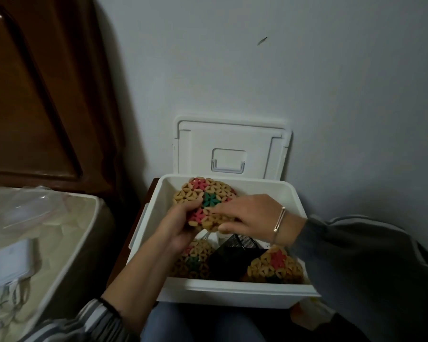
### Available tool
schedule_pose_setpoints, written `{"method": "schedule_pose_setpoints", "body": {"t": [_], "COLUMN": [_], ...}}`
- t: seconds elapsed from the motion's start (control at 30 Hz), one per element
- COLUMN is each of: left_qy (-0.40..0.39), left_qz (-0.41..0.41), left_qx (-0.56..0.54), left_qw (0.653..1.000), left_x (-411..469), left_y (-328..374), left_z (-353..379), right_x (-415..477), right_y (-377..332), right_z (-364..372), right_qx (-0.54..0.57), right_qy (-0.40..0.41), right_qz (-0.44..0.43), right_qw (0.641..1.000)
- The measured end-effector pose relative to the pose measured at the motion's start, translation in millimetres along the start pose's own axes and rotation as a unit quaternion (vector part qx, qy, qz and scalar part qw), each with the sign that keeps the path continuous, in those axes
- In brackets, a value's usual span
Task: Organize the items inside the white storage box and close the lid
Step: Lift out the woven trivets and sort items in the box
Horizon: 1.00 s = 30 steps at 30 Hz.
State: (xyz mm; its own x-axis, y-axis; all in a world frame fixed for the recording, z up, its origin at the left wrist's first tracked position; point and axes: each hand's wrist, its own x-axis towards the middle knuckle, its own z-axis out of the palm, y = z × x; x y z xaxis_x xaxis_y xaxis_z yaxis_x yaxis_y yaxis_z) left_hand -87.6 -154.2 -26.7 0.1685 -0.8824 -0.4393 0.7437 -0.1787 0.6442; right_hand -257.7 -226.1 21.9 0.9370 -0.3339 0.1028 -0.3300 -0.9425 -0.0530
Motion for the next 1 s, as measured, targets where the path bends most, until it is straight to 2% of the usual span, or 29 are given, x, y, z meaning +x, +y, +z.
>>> {"method": "schedule_pose_setpoints", "body": {"t": [0.03,0.07,0.13,0.17,0.27,0.3,0.37,0.53,0.67,0.77,0.9,1.0], "left_qy": [0.012,0.026,0.053,0.062,0.065,0.071,0.096,0.128,0.125,0.115,0.104,0.108], "left_qz": [0.011,0.026,0.066,0.083,0.112,0.116,0.138,0.152,0.142,0.129,0.124,0.131], "left_qx": [0.001,-0.002,-0.018,-0.029,-0.057,-0.061,-0.067,-0.079,-0.078,-0.081,-0.104,-0.122], "left_qw": [1.000,0.999,0.996,0.994,0.990,0.989,0.984,0.977,0.979,0.982,0.981,0.978], "left_x": [0.9,2.0,2.1,1.2,-5.8,-8.6,-14.1,-22.9,-22.1,-18.4,-15.3,-17.8], "left_y": [2.0,5.7,17.7,24.6,42.7,46.9,52.8,55.8,51.0,47.1,43.9,45.7], "left_z": [-3.9,-10.0,-27.5,-37.5,-65.7,-73.4,-86.1,-107.6,-112.2,-111.8,-114.4,-124.0], "right_x": [-2.7,-6.2,-14.3,-16.5,-14.6,-12.9,-8.7,4.2,-1.6,-4.8,4.9,20.4], "right_y": [8.8,20.0,44.2,53.0,56.1,50.9,38.4,14.3,11.0,17.8,21.9,34.6], "right_z": [-2.4,-1.8,6.1,12.5,46.2,57.3,72.1,80.8,82.8,86.9,84.1,68.0], "right_qx": [0.094,0.162,0.210,0.201,0.177,0.176,0.186,0.123,0.158,0.088,0.079,0.180], "right_qy": [0.010,0.058,0.139,0.118,-0.095,-0.146,-0.184,-0.191,-0.233,-0.249,-0.200,-0.064], "right_qz": [0.036,0.077,0.176,0.233,0.319,0.315,0.296,0.208,0.150,0.090,0.064,0.111], "right_qw": [0.995,0.982,0.952,0.944,0.926,0.921,0.919,0.951,0.948,0.960,0.974,0.975]}}
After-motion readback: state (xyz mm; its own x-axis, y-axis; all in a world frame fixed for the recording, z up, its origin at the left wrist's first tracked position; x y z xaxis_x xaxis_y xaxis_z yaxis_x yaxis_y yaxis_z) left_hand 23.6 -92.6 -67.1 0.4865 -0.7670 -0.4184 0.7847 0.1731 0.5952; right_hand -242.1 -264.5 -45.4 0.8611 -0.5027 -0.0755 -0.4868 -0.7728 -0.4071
